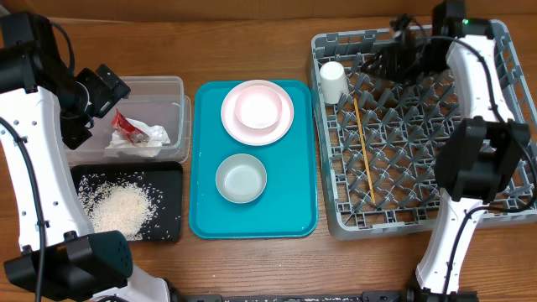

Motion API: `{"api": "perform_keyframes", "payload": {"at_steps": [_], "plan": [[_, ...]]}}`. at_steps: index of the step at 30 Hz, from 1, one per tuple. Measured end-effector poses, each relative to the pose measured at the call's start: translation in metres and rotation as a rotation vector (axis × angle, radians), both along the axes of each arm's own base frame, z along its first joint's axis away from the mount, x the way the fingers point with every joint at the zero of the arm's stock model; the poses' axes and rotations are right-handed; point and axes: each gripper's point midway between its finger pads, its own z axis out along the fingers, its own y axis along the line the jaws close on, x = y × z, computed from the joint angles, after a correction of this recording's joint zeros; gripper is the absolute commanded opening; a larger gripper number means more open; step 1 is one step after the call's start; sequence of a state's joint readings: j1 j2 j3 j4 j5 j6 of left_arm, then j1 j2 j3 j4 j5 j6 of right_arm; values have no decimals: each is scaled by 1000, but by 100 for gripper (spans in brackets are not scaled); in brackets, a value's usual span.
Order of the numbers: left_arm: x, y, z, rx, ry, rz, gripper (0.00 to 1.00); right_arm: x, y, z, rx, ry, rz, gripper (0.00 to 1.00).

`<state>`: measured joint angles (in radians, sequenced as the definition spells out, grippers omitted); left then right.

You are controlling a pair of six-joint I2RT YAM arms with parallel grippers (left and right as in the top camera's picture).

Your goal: Sort waste into correct bins and load items into the dishwasher

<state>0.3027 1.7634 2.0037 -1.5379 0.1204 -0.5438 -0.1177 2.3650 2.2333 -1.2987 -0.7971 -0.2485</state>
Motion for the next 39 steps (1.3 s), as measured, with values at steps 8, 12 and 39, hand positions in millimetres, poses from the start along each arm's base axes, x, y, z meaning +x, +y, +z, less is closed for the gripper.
{"api": "perform_keyframes", "payload": {"at_steps": [8, 12, 39], "plan": [[0, 0, 0, 0, 0, 0, 100, -4, 1, 7, -102, 25, -5, 8], [0, 0, 0, 0, 0, 0, 100, -8, 18, -1, -167, 35, 29, 4], [0, 0, 0, 0, 0, 0, 100, 15, 55, -19, -549, -58, -40, 4]]}}
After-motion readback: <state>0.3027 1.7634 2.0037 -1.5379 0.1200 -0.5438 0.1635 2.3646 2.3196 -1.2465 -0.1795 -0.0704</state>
